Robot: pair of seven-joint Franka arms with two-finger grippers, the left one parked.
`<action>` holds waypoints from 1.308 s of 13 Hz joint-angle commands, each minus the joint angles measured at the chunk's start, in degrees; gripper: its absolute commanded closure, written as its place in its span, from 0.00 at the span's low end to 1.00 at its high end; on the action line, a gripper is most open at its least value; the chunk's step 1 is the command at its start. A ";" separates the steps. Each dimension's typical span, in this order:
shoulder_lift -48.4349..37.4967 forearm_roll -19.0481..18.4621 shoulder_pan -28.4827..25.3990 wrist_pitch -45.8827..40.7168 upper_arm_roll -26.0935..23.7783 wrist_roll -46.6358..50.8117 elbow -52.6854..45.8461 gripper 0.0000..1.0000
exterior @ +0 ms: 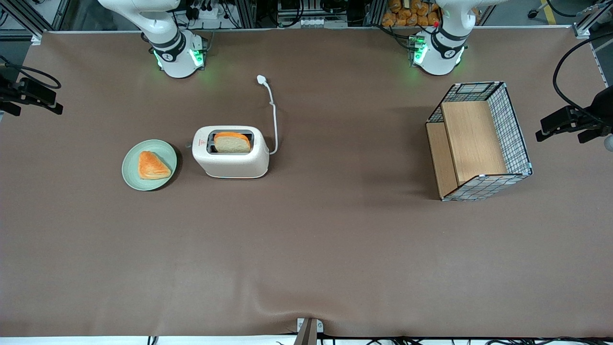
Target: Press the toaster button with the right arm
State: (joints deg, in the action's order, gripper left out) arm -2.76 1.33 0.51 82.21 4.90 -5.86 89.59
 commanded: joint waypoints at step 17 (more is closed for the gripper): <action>1.70 11.48 -0.51 -2.06 -0.94 0.76 8.84 0.00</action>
State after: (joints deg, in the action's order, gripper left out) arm -0.69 9.56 -0.21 79.59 3.90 -5.83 95.17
